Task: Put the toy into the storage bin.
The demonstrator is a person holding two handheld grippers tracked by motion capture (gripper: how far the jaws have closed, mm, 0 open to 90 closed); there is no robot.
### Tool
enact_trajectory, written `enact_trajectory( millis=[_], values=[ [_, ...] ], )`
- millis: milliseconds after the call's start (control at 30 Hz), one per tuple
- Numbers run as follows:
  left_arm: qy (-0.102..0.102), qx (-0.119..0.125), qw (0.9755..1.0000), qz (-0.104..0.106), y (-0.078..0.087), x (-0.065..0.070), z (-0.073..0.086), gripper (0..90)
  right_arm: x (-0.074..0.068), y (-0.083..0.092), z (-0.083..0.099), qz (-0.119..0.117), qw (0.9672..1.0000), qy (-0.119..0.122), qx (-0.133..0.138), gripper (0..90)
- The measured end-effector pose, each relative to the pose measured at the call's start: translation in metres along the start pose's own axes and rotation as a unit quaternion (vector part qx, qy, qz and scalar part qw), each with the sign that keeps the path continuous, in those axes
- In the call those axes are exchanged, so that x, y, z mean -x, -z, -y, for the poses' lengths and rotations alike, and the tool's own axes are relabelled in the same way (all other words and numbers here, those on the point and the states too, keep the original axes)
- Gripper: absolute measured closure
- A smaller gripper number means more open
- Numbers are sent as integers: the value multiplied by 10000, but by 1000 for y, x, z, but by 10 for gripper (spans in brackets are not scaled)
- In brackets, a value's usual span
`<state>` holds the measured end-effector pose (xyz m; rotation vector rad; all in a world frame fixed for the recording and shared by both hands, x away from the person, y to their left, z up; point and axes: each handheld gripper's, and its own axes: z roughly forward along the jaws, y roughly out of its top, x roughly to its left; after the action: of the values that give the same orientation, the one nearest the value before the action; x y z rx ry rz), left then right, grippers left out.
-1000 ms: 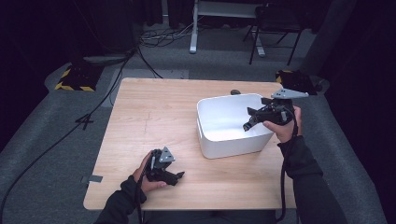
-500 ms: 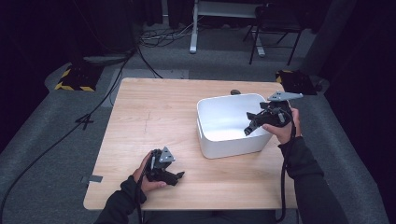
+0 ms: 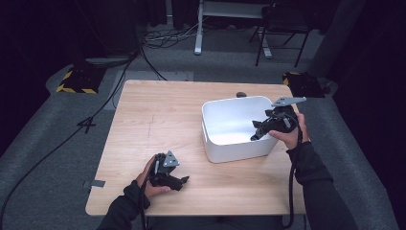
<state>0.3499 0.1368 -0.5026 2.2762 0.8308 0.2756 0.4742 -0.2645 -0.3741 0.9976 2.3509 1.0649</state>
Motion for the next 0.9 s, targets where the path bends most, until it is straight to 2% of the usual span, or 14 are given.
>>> enact_trajectory(
  millis=[300,667,900],
  values=[
    [-2,-1,10000,0,0,0,0,110,2,0,3,-63,9999,-50,-124,245],
    [-1,-1,10000,1,0,0,0,110,2,-4,2,-25,9989,-119,-454,245],
    [0,0,10000,0,0,0,0,111,3,-4,0,26,9979,-82,-635,244]
  ],
)
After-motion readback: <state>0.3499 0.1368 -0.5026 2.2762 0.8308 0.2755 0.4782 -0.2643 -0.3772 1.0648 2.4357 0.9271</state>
